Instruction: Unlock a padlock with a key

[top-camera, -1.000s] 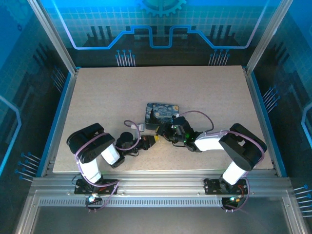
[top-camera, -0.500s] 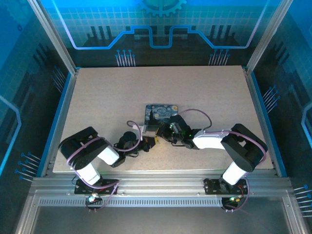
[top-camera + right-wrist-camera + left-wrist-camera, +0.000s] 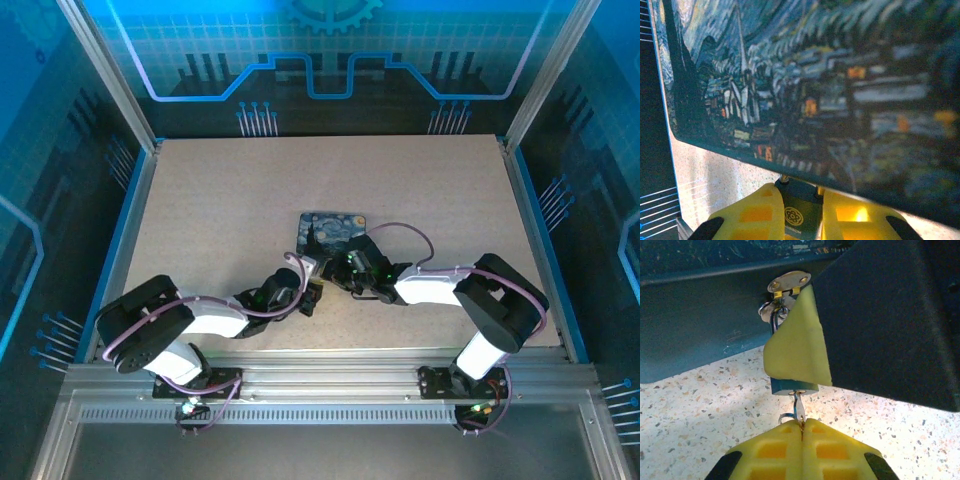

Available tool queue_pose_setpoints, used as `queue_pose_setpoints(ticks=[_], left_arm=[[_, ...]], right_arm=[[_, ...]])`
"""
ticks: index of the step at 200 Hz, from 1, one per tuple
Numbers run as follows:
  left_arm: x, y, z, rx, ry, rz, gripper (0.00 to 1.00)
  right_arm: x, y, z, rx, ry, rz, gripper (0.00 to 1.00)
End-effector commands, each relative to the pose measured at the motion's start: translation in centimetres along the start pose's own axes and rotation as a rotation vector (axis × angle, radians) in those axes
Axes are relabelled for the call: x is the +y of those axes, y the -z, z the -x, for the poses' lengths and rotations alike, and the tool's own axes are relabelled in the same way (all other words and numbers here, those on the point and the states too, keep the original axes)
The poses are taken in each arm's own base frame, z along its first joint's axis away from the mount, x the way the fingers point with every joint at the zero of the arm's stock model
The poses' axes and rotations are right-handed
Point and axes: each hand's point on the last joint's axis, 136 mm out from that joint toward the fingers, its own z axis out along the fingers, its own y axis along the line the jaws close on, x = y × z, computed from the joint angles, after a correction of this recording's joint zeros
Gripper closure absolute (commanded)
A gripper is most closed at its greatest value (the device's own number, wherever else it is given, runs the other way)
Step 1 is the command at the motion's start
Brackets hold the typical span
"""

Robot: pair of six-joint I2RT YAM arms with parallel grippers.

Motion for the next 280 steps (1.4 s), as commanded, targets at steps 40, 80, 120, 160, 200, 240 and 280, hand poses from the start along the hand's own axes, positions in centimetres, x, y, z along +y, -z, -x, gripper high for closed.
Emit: queue_pose_setpoints(ticks=[40, 80, 120, 160, 200, 240, 280], left_arm=[[-0.7, 0.6, 1.6, -0.045, 0.006, -0.052, 1.00], [-0.4, 0.5, 1.2, -0.036, 0.053, -0.072, 1.00], [0.2, 0.3, 0.8, -0.027, 0.091, -0.075, 1.00], [1.4, 0.1, 0.2, -0.046, 0.188, -0.072, 1.00], [1.7, -0.1, -0.9, -0.050, 0.209, -0.083, 1.00], [1.2, -0.3, -0.8, -0.062, 0.219, -0.121, 1.00], [0.9, -0.3, -0.5, -0.072, 0.229, -0.149, 1.00]], right_arm=[[-1.4, 0.5, -1.2, 0.053, 0.018, -0.086, 0.59], [-1.3, 3.5, 0.5, -0.024, 0.049, -0.091, 0.40], [-1.2, 6.1, 1.5, -0.088, 0.074, -0.090, 0.37], [-1.5, 6.0, 1.0, -0.076, 0.060, -0.075, 0.39], [-1.4, 5.0, 0.2, -0.039, 0.048, -0.062, 0.40], [-0.7, 3.6, -0.5, -0.006, 0.062, -0.053, 0.40], [-0.4, 1.8, -1.1, 0.026, 0.056, -0.036, 0.50]])
